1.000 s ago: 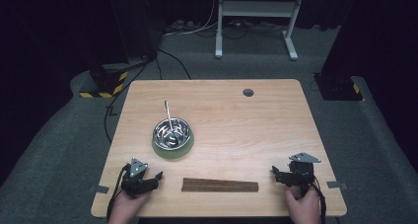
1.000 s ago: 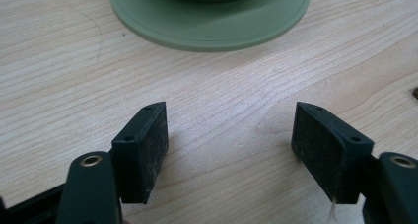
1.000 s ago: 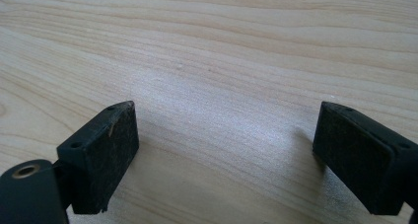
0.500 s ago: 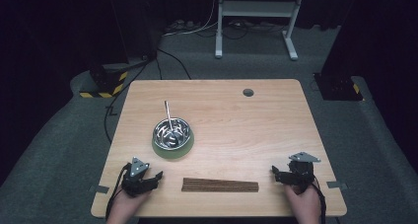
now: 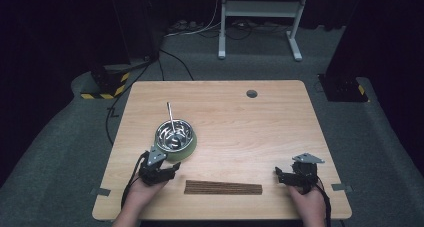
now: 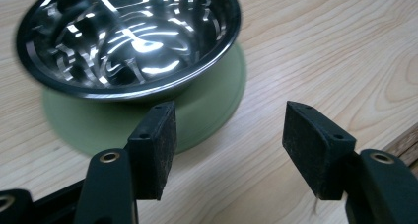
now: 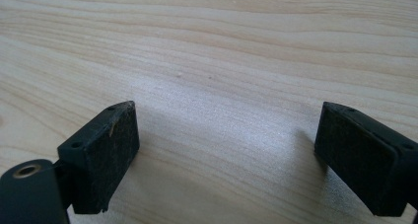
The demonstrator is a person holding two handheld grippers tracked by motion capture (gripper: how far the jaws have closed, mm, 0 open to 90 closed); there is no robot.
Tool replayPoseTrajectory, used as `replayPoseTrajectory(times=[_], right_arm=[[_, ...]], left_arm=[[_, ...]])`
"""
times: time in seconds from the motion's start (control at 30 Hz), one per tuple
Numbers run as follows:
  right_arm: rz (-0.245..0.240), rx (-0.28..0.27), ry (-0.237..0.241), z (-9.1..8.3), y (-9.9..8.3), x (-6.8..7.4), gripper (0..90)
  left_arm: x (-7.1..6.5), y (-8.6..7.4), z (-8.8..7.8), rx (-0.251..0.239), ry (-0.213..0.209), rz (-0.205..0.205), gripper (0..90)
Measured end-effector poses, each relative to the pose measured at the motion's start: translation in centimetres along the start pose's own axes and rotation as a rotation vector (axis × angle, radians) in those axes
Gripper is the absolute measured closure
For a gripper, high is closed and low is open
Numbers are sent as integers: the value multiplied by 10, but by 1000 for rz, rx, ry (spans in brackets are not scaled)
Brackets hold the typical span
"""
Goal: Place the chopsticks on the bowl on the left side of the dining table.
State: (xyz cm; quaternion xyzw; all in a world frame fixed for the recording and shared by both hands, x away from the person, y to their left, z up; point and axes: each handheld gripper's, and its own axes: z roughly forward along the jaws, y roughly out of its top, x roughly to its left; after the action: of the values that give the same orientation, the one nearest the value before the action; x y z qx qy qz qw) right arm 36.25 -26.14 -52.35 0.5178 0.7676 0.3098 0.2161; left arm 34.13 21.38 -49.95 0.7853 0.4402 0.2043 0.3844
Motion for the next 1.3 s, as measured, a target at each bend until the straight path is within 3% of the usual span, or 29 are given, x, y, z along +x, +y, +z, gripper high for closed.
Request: replayPoseTrajectory(times=[0.2,0.27,0.3,0.5,0.73,0.87,1.0,1.13,1.17,1.3], right_arm=[[25,-7,-24,1,1,2,120],[22,-8,-28,0,1,2,131],[24,-8,-29,0,1,2,132],[30,-6,-29,0,0,2,137],[27,-9,-31,0,0,2,137],[31,-7,-29,0,0,3,139],[32,-5,-30,-1,0,3,139],[28,-8,-31,0,0,3,141],[30,-6,-30,-1,0,3,141],[26,-10,-32,0,0,2,142]], left_arm=[[-10,-3,5,-20,-70,-21,372],[-14,-4,7,-8,-94,1,368],[-20,-6,6,7,-99,42,359],[-26,-17,5,23,-151,78,408],[-31,-18,5,13,-162,104,452],[-35,-18,6,-1,-179,75,459],[-37,-17,7,14,-182,100,464],[-40,-18,11,13,-184,90,467],[-40,-18,12,21,-189,110,470],[-42,-18,14,33,-187,113,470]])
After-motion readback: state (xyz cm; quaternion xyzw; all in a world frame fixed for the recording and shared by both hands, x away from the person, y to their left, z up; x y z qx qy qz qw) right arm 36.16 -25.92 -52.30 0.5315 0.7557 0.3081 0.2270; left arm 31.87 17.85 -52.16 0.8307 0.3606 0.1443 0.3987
